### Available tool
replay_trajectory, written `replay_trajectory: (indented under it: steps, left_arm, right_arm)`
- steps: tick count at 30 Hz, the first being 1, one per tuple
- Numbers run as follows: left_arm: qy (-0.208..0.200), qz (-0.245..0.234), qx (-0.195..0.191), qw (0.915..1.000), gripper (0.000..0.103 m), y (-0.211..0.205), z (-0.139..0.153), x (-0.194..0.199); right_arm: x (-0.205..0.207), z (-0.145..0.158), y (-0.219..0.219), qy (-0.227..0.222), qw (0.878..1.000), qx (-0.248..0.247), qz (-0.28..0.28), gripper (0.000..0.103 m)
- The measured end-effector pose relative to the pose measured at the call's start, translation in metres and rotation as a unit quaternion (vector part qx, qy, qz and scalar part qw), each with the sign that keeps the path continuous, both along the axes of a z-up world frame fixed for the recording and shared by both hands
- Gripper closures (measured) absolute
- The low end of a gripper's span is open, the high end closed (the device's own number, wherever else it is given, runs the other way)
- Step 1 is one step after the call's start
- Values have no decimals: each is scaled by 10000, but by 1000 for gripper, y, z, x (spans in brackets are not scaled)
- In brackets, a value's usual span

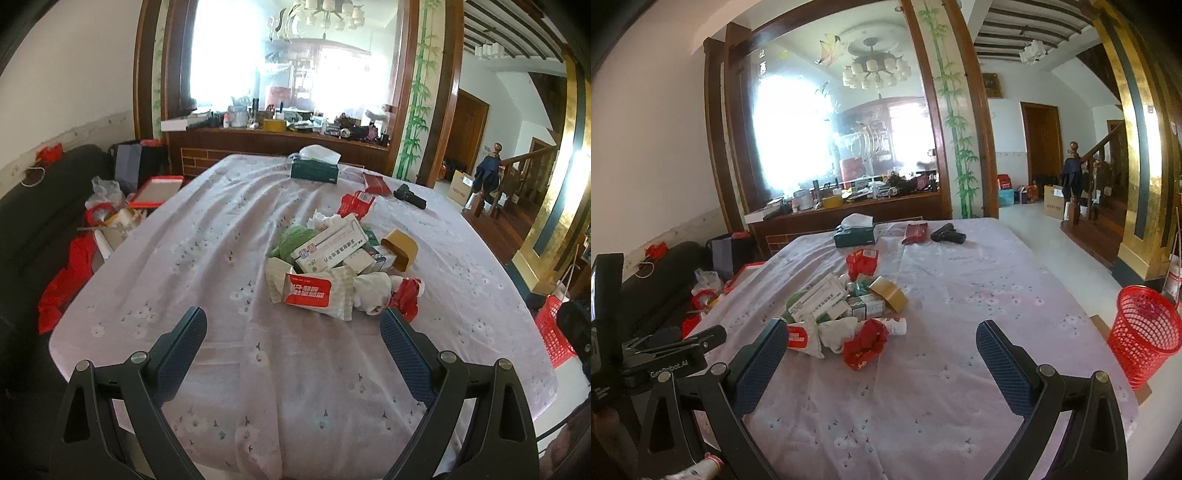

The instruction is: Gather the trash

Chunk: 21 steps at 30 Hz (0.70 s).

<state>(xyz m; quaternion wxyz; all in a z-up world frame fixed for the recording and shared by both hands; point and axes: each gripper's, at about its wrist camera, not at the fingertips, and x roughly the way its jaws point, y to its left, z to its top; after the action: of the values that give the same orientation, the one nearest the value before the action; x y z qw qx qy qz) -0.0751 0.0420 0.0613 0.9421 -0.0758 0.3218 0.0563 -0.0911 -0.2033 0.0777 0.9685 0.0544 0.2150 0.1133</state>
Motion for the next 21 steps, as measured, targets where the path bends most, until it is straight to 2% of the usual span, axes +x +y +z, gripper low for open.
replay_trajectory:
  steps: [4,7,15,18,21]
  left_arm:
    - [204,-79,-235,9995,9,14,-6,20]
    - [418,-184,-478,9978,9,20,-14,37]
    - [847,-202,-740,9934,9,24,-39,81]
    - [1015,-76,-807,9915,9,27,-49,101]
    - [1120,-37,-858,9900,9,30,-57,118]
  right_arm:
    - [15,-6,4,126,9996,99,216,1]
    - [27,-12,8,251,9989,163,350,6]
    - [66,-34,19,760,9957,263,455,8]
    - [82,-47,22,1013,9925,387,566,13]
    - [100,-63,27,1331,9881,465,618,23]
